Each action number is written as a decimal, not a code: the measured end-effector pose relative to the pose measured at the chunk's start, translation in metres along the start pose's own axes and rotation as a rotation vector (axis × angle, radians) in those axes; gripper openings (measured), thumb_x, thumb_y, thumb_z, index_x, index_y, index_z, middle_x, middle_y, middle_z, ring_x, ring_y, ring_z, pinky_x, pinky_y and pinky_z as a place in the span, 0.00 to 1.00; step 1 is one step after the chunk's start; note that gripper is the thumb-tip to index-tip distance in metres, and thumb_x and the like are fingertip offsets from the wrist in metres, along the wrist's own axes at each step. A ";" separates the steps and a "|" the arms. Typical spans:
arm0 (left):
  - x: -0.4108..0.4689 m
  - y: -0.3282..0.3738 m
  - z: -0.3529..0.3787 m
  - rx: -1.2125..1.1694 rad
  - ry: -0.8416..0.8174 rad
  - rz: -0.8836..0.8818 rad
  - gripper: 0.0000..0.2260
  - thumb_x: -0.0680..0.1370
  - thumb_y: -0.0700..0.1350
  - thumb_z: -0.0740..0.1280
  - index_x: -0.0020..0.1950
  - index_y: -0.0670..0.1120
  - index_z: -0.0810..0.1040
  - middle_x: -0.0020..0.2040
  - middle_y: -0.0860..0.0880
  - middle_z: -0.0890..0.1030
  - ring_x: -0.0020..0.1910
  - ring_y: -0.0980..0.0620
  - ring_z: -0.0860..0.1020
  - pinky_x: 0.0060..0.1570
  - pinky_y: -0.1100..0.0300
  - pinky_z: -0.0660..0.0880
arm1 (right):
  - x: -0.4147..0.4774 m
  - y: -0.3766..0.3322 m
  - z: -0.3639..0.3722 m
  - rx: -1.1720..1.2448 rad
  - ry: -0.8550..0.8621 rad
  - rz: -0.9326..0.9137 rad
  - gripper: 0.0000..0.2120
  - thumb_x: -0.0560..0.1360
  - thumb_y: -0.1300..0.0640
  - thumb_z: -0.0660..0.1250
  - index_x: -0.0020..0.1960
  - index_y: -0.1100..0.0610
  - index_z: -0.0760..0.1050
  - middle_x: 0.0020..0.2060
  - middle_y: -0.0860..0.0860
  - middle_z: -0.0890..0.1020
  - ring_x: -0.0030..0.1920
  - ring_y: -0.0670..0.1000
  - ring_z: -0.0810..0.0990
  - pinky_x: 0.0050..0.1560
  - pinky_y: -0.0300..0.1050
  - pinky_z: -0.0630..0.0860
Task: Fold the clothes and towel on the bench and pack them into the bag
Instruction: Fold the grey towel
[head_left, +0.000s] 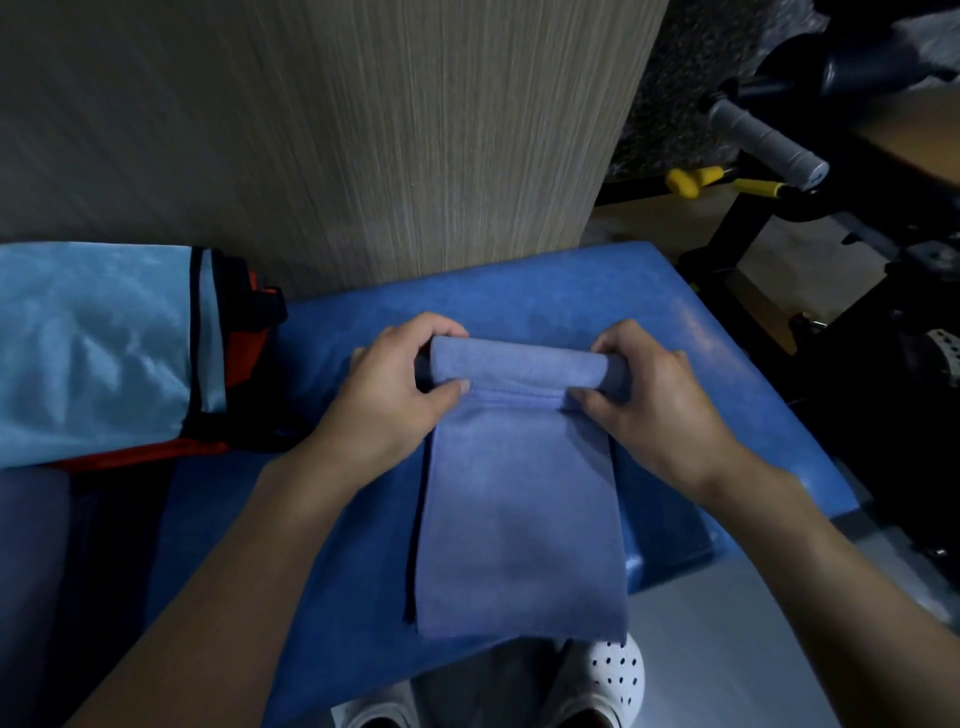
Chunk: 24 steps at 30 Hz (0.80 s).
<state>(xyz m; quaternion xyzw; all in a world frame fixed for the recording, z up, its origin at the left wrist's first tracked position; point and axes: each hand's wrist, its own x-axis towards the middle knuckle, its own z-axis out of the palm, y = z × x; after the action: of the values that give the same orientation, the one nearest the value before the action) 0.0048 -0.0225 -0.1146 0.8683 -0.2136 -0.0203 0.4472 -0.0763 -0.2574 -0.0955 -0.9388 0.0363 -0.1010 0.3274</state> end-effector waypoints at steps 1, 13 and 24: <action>0.000 0.001 -0.001 0.005 0.000 0.022 0.14 0.70 0.46 0.74 0.52 0.59 0.76 0.50 0.56 0.80 0.53 0.52 0.78 0.55 0.47 0.76 | 0.000 -0.003 -0.002 -0.018 0.009 -0.016 0.14 0.71 0.59 0.73 0.47 0.50 0.69 0.38 0.43 0.76 0.42 0.44 0.70 0.51 0.49 0.69; -0.010 0.016 -0.014 -0.071 -0.251 -0.019 0.11 0.72 0.54 0.75 0.40 0.48 0.79 0.53 0.49 0.81 0.52 0.55 0.78 0.43 0.76 0.66 | -0.017 0.002 -0.011 0.127 -0.160 -0.154 0.14 0.75 0.35 0.60 0.40 0.45 0.70 0.43 0.45 0.79 0.49 0.49 0.78 0.53 0.58 0.73; -0.012 0.011 -0.015 0.173 -0.447 -0.057 0.30 0.59 0.69 0.68 0.59 0.63 0.75 0.58 0.68 0.68 0.64 0.65 0.66 0.65 0.65 0.63 | -0.020 0.006 -0.017 0.021 -0.281 -0.059 0.18 0.73 0.43 0.70 0.61 0.45 0.72 0.54 0.38 0.77 0.58 0.48 0.76 0.64 0.57 0.70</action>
<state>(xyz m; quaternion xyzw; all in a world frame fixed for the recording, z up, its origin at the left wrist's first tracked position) -0.0065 -0.0119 -0.0988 0.8829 -0.2839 -0.2064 0.3120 -0.0998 -0.2692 -0.0896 -0.9408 -0.0386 0.0213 0.3360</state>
